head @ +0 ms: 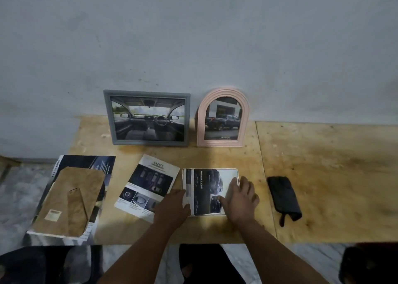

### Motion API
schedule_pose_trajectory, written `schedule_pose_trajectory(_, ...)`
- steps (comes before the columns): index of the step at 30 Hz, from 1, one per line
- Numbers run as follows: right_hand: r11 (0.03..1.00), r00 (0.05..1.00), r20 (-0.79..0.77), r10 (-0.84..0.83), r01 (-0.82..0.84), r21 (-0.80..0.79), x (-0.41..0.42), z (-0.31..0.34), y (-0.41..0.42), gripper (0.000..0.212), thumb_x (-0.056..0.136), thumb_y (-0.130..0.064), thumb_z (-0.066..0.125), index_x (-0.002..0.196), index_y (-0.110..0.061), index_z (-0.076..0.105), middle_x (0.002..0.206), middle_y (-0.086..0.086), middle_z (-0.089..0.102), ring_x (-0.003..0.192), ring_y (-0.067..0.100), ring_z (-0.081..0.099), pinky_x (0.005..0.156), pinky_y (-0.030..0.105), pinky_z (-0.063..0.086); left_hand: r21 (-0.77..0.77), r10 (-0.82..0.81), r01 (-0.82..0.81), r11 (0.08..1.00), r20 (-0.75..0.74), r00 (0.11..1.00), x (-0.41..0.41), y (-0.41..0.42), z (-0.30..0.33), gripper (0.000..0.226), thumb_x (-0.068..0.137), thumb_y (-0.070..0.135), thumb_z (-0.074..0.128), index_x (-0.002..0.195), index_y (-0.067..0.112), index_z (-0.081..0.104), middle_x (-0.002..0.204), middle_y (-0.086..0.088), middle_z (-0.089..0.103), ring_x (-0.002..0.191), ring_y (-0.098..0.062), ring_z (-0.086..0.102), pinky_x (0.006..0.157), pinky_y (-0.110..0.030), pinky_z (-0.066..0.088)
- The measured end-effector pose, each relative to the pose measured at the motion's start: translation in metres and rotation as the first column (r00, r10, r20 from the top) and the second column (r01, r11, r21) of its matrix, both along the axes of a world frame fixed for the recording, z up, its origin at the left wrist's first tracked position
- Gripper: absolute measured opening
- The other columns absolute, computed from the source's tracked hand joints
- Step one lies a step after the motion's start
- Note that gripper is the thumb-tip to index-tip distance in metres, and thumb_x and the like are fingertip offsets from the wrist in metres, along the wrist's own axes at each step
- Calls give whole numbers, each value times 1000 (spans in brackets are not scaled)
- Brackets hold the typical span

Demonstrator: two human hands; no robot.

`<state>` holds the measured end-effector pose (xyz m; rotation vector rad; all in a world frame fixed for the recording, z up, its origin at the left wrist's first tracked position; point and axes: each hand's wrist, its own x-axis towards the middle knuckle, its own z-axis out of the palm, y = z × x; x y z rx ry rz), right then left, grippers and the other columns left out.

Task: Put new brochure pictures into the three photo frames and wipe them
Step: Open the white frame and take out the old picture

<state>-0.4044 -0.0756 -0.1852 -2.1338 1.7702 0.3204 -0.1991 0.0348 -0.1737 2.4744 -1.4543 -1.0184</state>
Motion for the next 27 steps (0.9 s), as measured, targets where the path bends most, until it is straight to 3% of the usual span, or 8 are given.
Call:
schedule_pose_trajectory(4,999,999,39,8,-6,-52,-3,-2,3,82,88,-69,55,153,-27,29,162,9,19,150,32,12,114,57,27,-6,-26,26,1000,20,999,-2,1,-2,53,97,44,56,146,26,48,150,2,50,132,-20,54,108,-45,47)
schedule_pose_trajectory(7,998,998,65,-18,22,-53,-6,-3,-2,97,82,-81,50,156,-27,19,162,11,17,150,34,12,113,58,27,-8,-56,56,998,25,998,-2,1,-3,55,97,44,56,148,26,47,155,3,45,135,-21,50,110,-48,47)
schedule_pose_trajectory(11,1000,1000,-16,14,-14,15,-6,-7,-14,117,71,-93,48,159,-28,6,165,14,7,151,40,4,114,62,23,10,-69,68,998,40,997,-3,0,-1,55,97,44,56,148,25,46,155,4,44,136,-23,50,110,-48,48)
schedule_pose_trajectory(15,998,999,-32,1,1,61,-4,-15,-16,123,68,-93,51,160,-28,0,167,14,1,153,42,0,115,64,21,12,-87,87,996,52,995,-3,0,-2,54,97,44,56,147,24,47,151,2,46,133,-23,51,107,-47,50)
schedule_pose_trajectory(24,998,995,96,11,-6,-61,-6,-9,-8,87,77,-73,69,149,-33,42,160,8,25,150,30,12,115,58,20,44,-71,68,997,50,996,-5,-2,-1,55,97,44,57,147,24,47,155,3,43,137,-23,48,109,-51,48)
schedule_pose_trajectory(27,994,977,211,-12,35,-103,-10,0,-6,68,79,-62,73,139,-38,53,149,0,40,142,23,30,112,53,21,30,-67,66,997,34,997,-4,-3,2,54,98,44,56,147,23,49,152,2,46,134,-24,51,107,-49,50)
